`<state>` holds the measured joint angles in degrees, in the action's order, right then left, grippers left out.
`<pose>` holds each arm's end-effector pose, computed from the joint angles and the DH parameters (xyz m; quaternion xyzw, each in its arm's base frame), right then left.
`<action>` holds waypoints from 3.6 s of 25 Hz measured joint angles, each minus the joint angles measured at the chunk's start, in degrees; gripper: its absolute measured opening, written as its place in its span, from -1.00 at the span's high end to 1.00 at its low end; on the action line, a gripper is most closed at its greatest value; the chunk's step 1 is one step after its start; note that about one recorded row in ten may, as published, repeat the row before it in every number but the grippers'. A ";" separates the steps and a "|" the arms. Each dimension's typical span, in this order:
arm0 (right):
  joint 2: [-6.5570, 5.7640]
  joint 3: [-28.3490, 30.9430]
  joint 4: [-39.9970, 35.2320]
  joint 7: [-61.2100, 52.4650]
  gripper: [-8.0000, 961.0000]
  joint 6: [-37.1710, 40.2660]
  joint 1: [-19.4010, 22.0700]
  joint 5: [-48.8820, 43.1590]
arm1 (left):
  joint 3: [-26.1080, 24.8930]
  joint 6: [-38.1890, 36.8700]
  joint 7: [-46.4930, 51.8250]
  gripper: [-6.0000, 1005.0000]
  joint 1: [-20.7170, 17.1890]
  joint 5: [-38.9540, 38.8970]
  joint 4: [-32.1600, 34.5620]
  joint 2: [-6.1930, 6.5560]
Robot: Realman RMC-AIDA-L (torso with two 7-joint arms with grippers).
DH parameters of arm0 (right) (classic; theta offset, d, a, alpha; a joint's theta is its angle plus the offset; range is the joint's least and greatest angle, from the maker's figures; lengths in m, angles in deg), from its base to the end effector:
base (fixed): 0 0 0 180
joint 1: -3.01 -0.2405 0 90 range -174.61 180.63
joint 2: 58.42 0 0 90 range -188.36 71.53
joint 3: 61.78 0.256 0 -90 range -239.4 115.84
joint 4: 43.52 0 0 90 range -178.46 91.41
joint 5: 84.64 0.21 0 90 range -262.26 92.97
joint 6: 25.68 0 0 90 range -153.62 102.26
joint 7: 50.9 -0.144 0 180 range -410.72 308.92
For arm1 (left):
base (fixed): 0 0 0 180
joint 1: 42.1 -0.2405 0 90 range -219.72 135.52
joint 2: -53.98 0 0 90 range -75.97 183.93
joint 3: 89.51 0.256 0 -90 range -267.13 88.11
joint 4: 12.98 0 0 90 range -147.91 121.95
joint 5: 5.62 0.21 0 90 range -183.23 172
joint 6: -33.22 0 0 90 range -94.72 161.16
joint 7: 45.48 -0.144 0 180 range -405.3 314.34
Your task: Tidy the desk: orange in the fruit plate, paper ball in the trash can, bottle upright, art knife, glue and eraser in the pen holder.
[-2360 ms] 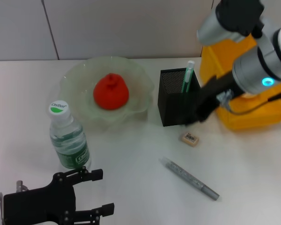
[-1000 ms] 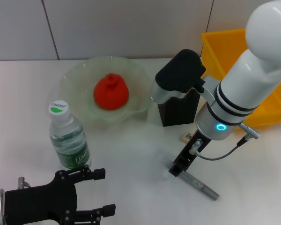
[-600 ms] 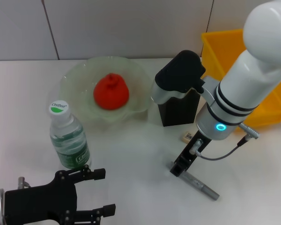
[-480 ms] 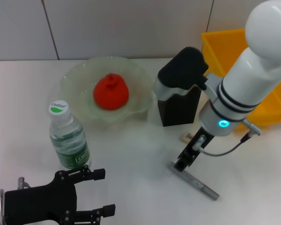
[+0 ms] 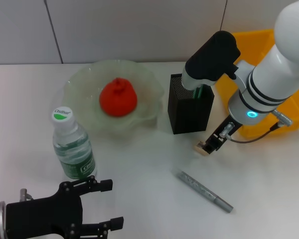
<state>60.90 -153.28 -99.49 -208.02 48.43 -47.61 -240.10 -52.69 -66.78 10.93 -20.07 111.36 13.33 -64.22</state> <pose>0.1535 0.3993 -0.0576 -0.8995 0.2775 -0.2496 0.2271 -0.2999 0.2462 -0.0219 -0.9425 -0.1481 -0.2884 0.0815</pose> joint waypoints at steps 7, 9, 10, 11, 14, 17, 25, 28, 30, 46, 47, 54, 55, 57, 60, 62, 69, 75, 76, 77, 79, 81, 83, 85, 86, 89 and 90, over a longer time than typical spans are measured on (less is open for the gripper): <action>-0.04 0.01 2.92 0.77 -0.03 -3.39 -0.32 0.24 | 0.00 0.07 0.06 -0.72 0.01 0.00 -0.08 -0.01; -0.04 0.01 3.07 1.03 -0.03 -3.65 -0.31 0.34 | 0.00 0.07 0.07 -0.72 -0.01 0.00 -0.08 -0.01; 0.00 -0.03 3.04 1.09 -0.03 -3.71 -0.23 0.39 | 0.00 0.07 0.07 -0.72 -0.01 0.00 -0.08 -0.01; 0.04 -0.11 2.98 1.11 -0.03 -3.73 -0.19 0.44 | 0.00 0.09 0.08 -0.72 -0.02 0.00 -0.10 -0.01; 0.13 -0.42 2.77 1.13 -0.03 -3.82 -0.10 0.60 | 0.00 0.15 0.09 -0.72 0.00 0.00 -0.12 -0.01; 0.23 -0.65 2.75 1.26 -0.03 -3.83 -0.11 1.07 | 0.00 0.16 0.10 -0.72 0.04 0.00 -0.12 -0.01; 0.29 -0.76 3.18 2.66 -0.03 -3.93 -0.24 3.10 | 0.00 0.16 0.11 -0.72 -0.09 0.00 -0.11 -0.01; 0.29 -0.78 4.25 2.86 -0.03 -4.79 -0.35 3.36 | 0.00 0.16 0.11 -0.72 -0.11 0.00 -0.11 -0.01; 0.26 -0.76 5.05 3.18 -0.03 -5.60 -0.35 3.39 | 0.00 0.16 0.11 -0.72 -0.12 0.00 -0.11 -0.01; 0.30 -0.78 6.81 3.74 0.08 -7.58 0.05 3.56 | 0.00 0.16 0.11 -0.72 -0.14 0.00 -0.20 -0.10; 0.30 -0.77 6.68 3.75 0.09 -7.60 0.06 3.57 | 0.00 0.16 0.11 -0.72 -0.23 0.00 -0.21 -0.10; 0.28 -0.57 0.10 3.55 0.47 -2.67 1.50 3.59 | -0.05 0.15 -0.06 -0.72 -0.63 -0.01 -0.21 -0.10; 0.25 -0.59 -2.28 3.42 0.47 -1.21 2.21 3.59 | -0.06 0.17 -0.08 -0.72 -0.66 0.00 -0.21 -0.10; 0.27 -0.68 -8.84 3.22 0.47 3.46 4.23 3.59 | -0.06 0.17 -0.08 -0.72 -0.66 0.00 -0.21 -0.10; 0.35 -1.05 -20.26 2.32 0.47 10.10 7.35 3.59 | -0.19 0.17 -0.14 -0.72 -0.68 -0.02 -0.21 -0.10; 0.32 -1.46 -27.47 1.27 0.47 13.25 9.18 3.39 | -0.19 0.17 -0.14 -0.72 -0.68 -0.02 -0.21 -0.10; 0.30 -1.38 -43.62 0.15 0.47 14.37 13.21 -2.98 | -0.11 0.48 -0.42 -0.72 -0.30 -0.08 -0.21 -0.10; 0.06 -1.31 -37.33 0.42 0.47 3.34 12.86 -7.10 | -0.06 0.51 -0.42 -0.72 -0.25 -0.18 -0.21 -0.10; 0.05 -1.38 -35.81 0.45 0.47 1.34 12.70 -7.41 | -0.07 0.51 -0.34 -0.72 -0.25 -0.26 -0.20 -0.10; 0.04 -1.39 -34.26 0.46 0.46 0.24 12.34 -7.43 | -0.07 0.51 -0.27 -0.72 -0.25 -0.31 -0.21 -0.10; 0.04 -1.40 -31.05 0.57 0.46 -2.43 11.51 -7.44 | -0.07 0.51 -0.09 -0.72 -0.22 -0.37 -0.21 -0.10; 0.04 -1.40 -27.80 1.35 0.45 -5.44 10.99 -7.38 | -0.09 0.51 -0.06 -0.72 -0.22 -0.36 -0.20 -0.10; 0.06 -1.39 -24.16 2.24 0.45 -8.48 10.12 -6.96 | -0.10 0.51 -0.03 -0.72 -0.22 -0.35 -0.20 -0.10; 0.09 -1.38 -20.61 2.54 0.44 -10.41 8.83 -6.43 | -0.10 0.51 0.02 -0.72 -0.18 -0.37 -0.20 -0.10; 0.10 -1.39 -19.33 2.57 0.44 -11.12 8.28 -6.29 | -0.11 0.51 0.04 -0.72 -0.18 -0.38 -0.20 -0.10; 0.10 -1.41 -16.52 2.75 0.43 -12.99 7.26 -6.15 | -0.33 0.45 0.06 -0.72 -0.17 -0.40 -0.20 -0.10; 0.10 -1.42 -16.24 2.86 0.42 -13.31 7.15 -6.14 | -0.38 0.42 0.07 -0.72 -0.16 -0.42 -0.20 -0.10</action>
<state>61.00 -154.70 -115.74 -205.17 35.12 -40.47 -246.24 -53.07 -66.36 10.99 -20.23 110.94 13.13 -64.32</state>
